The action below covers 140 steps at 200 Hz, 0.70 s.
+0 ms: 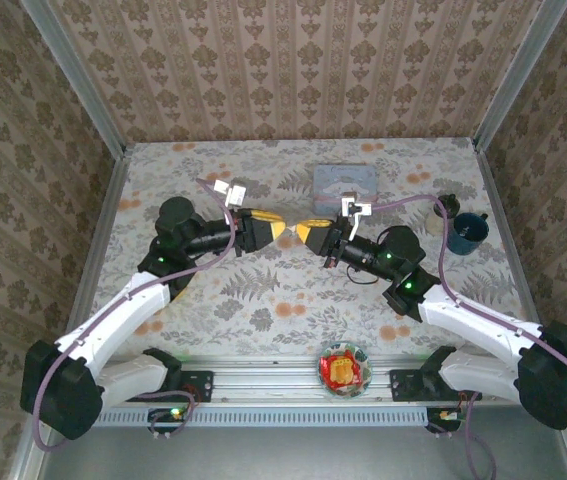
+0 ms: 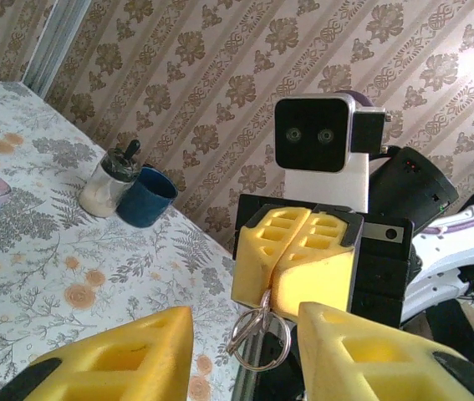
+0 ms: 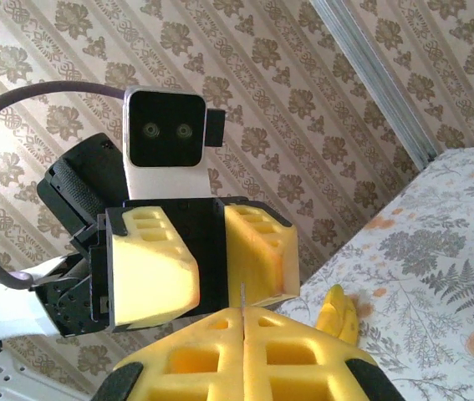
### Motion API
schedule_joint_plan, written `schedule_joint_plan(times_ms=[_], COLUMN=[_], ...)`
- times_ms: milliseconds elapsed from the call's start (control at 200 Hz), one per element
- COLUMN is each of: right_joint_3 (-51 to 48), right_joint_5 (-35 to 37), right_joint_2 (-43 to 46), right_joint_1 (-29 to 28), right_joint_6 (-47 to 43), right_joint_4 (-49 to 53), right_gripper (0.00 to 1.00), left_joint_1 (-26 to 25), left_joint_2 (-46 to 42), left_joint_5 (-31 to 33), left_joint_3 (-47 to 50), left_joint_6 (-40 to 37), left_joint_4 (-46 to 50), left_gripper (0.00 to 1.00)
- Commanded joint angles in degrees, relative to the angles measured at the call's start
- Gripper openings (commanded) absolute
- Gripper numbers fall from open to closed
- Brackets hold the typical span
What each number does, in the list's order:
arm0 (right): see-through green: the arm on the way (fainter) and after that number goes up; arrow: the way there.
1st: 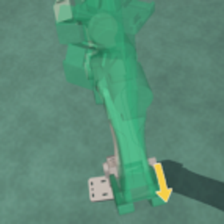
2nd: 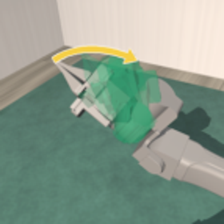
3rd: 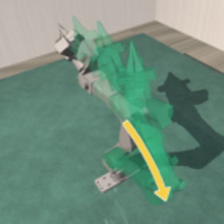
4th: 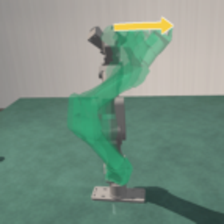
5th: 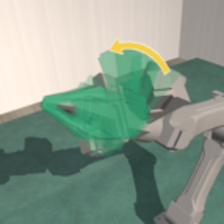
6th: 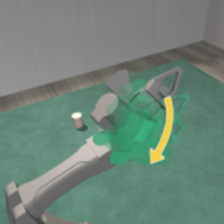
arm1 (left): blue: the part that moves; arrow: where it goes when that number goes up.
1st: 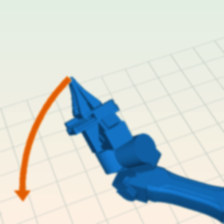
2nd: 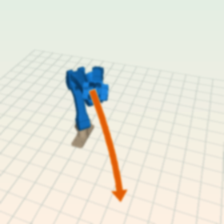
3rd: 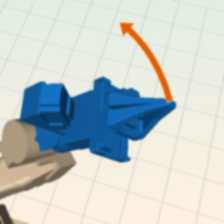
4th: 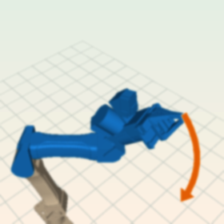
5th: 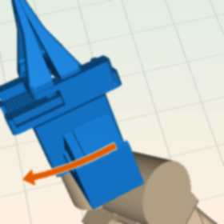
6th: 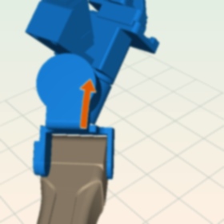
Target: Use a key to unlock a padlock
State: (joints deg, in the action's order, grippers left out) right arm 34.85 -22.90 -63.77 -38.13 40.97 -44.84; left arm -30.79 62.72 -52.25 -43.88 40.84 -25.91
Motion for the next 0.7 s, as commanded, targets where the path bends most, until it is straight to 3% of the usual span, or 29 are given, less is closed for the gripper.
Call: schedule_joint_plan(times_ms=[0,225,560,695], right_joint_3=[0.2,0.9,1.5,1.6], right_joint_5=[-0.2,-0.5,-0.4,-0.3], right_joint_2=[0.0,-0.8,-1.1,-1.2], right_joint_1=[-0.2,-0.3,-0.4,-0.5], right_joint_6=[0.5,0.5,0.1,0.1], right_joint_4=[-2.6,-2.8,-2.7,-2.6], right_gripper=[0.00,0.00,0.00,0.00], left_joint_1=[-0.3,-0.4,-0.6,-0.6], left_joint_2=[0.3,1.5,2.2,2.2], left_joint_5=[-2.1,-3.0,-4.3,-4.5], left_joint_3=[0.1,0.6,1.1,1.1], left_joint_6=[1.5,3.1,3.4,3.4], left_joint_4=[-3.4,-5.9,-6.3,-6.3], left_gripper=[0.36,0.24,0.22,0.08])
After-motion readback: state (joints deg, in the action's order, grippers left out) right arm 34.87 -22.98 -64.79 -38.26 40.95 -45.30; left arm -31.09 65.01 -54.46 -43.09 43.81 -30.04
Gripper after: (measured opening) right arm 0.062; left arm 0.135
